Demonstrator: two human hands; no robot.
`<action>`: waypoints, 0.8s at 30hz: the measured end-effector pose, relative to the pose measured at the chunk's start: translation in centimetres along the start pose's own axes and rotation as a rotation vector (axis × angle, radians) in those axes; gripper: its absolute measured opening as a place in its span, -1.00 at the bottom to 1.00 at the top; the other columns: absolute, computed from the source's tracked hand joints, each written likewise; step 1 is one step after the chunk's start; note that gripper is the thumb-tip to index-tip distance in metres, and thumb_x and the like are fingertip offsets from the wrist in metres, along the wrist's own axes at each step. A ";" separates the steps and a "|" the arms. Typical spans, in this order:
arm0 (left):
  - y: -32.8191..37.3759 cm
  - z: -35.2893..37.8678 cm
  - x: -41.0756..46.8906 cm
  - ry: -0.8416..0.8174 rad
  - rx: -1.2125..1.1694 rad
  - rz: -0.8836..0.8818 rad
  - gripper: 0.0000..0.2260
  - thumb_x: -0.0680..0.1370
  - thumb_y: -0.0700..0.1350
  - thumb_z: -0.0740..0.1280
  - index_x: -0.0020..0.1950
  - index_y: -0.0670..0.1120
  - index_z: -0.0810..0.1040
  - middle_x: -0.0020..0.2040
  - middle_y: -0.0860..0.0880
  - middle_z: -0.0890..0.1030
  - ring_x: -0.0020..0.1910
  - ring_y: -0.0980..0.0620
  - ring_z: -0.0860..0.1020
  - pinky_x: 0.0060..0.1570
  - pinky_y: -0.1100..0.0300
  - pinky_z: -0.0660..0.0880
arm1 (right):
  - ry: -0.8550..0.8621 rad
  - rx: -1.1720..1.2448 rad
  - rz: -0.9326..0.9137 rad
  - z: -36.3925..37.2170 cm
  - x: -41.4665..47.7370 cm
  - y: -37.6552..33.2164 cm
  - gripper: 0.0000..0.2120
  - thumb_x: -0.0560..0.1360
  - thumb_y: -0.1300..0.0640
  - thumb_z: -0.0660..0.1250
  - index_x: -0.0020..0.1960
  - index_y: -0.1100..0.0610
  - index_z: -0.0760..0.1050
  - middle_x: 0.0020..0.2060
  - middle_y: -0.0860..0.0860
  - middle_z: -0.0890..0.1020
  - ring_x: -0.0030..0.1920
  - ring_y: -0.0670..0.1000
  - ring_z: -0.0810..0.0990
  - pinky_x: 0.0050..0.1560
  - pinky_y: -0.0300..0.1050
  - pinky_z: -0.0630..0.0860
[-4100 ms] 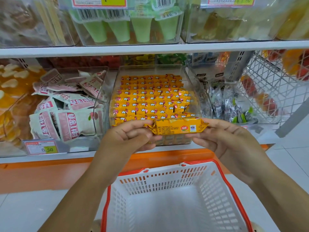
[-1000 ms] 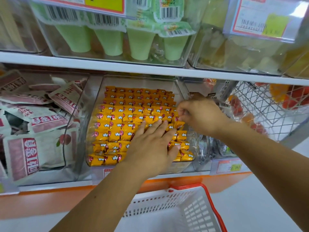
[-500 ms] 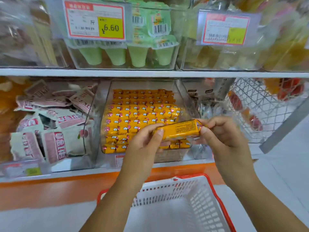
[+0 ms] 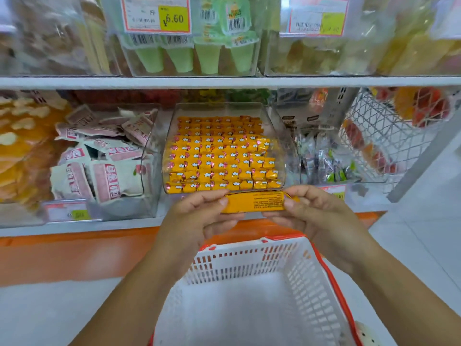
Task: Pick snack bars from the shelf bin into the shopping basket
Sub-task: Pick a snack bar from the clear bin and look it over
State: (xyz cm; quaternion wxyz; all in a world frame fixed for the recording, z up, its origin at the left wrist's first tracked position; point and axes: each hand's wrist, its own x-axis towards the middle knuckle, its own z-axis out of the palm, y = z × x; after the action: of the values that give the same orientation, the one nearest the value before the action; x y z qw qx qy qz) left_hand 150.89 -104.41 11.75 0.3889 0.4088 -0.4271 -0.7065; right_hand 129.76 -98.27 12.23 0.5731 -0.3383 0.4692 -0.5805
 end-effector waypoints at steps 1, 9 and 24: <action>0.1 -0.3 -0.2 -0.010 0.004 0.005 -0.77 0.55 -0.23 0.31 0.18 -0.12 0.60 0.05 -0.15 0.71 0.00 -0.15 0.70 -0.12 0.20 0.65 | -0.011 0.007 0.012 0.1 -0.2 0.0 -0.54 0.28 0.16 0.44 0.13 0.31 0.47 0.03 0.30 0.67 -0.02 0.24 0.70 -0.11 -0.13 0.64; 0.7 -2.0 -1.0 -0.110 0.002 -0.032 -0.74 0.61 -0.25 0.21 0.21 -0.07 0.61 0.06 -0.16 0.70 0.00 -0.06 0.70 -0.15 0.27 0.63 | -0.063 0.045 0.078 0.7 0.3 0.4 -0.78 0.47 0.24 0.25 0.05 0.24 0.60 0.03 0.23 0.69 -0.01 0.18 0.71 -0.13 -0.16 0.64; 0.7 -0.4 0.3 0.220 0.168 0.187 -0.88 0.61 -0.19 0.29 -0.13 -0.11 0.50 -0.14 -0.03 0.72 -0.15 -0.02 0.72 0.09 -0.04 0.57 | 0.139 -0.170 -0.144 1.5 1.5 1.1 -0.87 0.38 0.04 0.45 -0.26 0.05 0.53 -0.15 0.14 0.71 -0.08 0.19 0.72 0.20 0.18 0.54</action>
State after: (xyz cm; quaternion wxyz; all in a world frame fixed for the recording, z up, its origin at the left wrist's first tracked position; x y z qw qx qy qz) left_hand 151.32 -105.01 12.19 0.4619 0.4730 -0.4758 -0.5801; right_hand 131.33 -99.82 11.49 0.4653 -0.3774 0.5297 -0.6004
